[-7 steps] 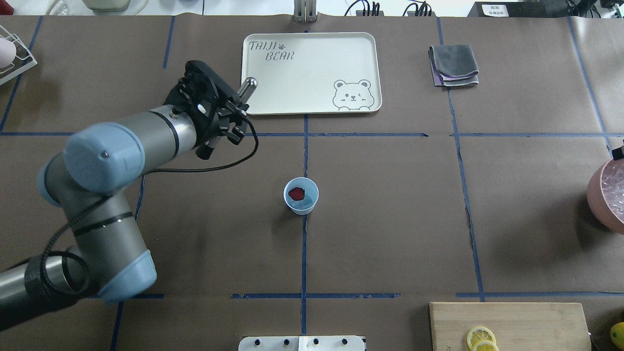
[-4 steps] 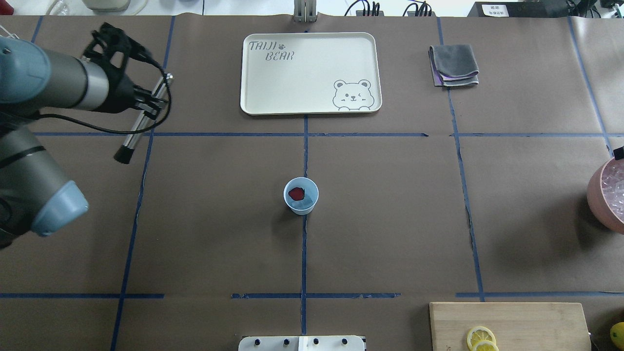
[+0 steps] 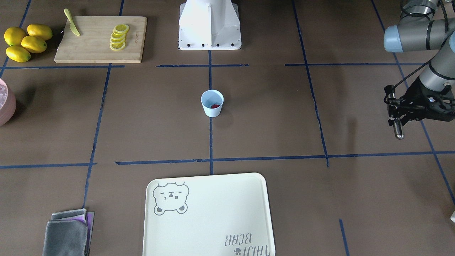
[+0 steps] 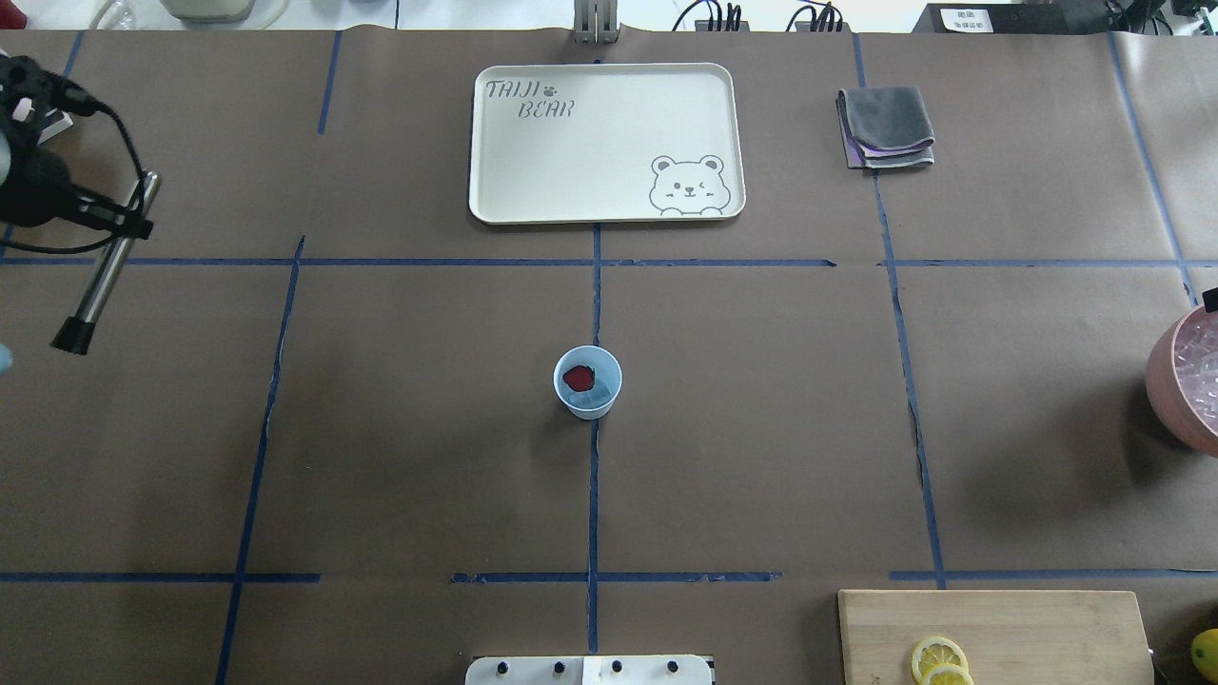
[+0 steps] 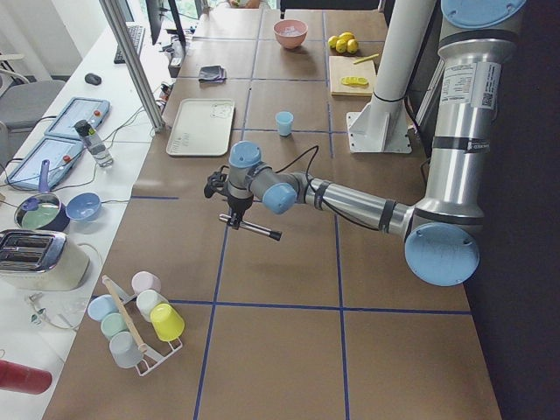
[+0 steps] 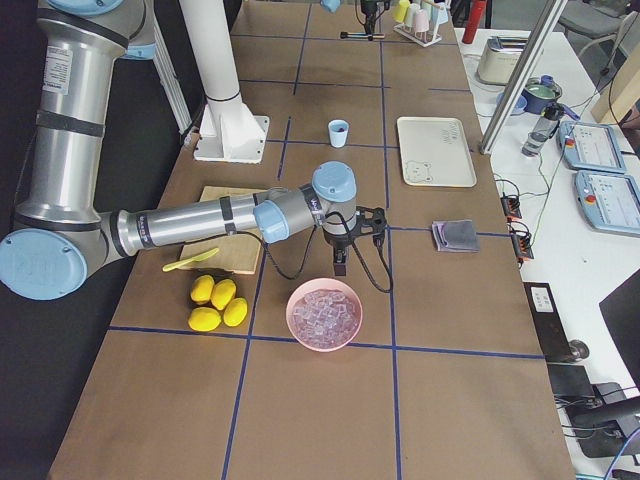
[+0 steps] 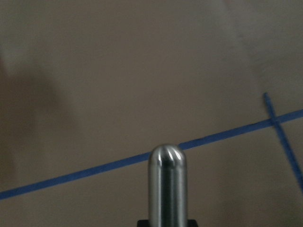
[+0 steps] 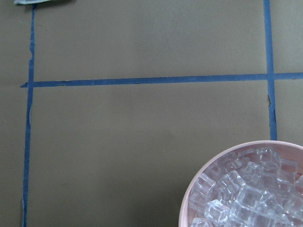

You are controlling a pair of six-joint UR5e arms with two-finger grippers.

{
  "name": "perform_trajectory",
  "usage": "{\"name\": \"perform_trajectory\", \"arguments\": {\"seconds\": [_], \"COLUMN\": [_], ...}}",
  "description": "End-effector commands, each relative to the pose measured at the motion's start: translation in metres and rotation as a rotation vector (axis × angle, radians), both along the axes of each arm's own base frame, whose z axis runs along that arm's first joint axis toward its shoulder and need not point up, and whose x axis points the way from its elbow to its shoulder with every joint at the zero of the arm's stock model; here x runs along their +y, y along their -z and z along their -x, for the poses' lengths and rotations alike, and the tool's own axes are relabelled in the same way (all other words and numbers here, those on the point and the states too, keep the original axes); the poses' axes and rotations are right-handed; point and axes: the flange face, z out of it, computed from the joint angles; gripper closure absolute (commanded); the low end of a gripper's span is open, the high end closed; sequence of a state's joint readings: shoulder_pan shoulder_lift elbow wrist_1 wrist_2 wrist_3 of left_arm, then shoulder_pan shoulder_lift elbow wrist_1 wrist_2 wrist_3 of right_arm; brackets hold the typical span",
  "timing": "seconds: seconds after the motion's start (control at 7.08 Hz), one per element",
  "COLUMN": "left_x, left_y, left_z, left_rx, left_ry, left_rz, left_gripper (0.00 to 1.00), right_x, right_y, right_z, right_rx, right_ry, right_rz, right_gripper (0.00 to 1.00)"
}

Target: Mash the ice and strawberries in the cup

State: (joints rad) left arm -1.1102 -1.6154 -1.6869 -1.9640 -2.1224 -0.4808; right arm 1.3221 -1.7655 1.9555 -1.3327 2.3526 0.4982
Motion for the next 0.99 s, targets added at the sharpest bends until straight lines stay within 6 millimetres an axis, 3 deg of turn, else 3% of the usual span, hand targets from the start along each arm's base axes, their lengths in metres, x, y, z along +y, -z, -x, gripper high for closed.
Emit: {"name": "perform_trajectory", "arguments": {"seconds": [0.0, 0.42, 0.85], "left_x": [0.003, 0.007, 0.006], "left_y": [-0.057, -0.116, -0.129], "left_z": [0.01, 0.019, 0.017], "left_rx": [-0.043, -0.086, -0.094], "left_ry": [0.021, 0.031, 0.061], "left_rz": [0.109, 0.197, 0.239], "left_gripper": [0.98, 0.98, 0.98], "right_x": [0.0, 0.002, 0.003], "right_y": [0.002, 0.006, 0.007], "right_z": [-0.003, -0.004, -0.005], "right_rx": [-0.002, -0.004, -0.004], "right_ry": [-0.007, -0.009, -0.009], "right_rz": [-0.007, -0.01, -0.011], "right_gripper": [0.0, 0.0, 0.0]}}
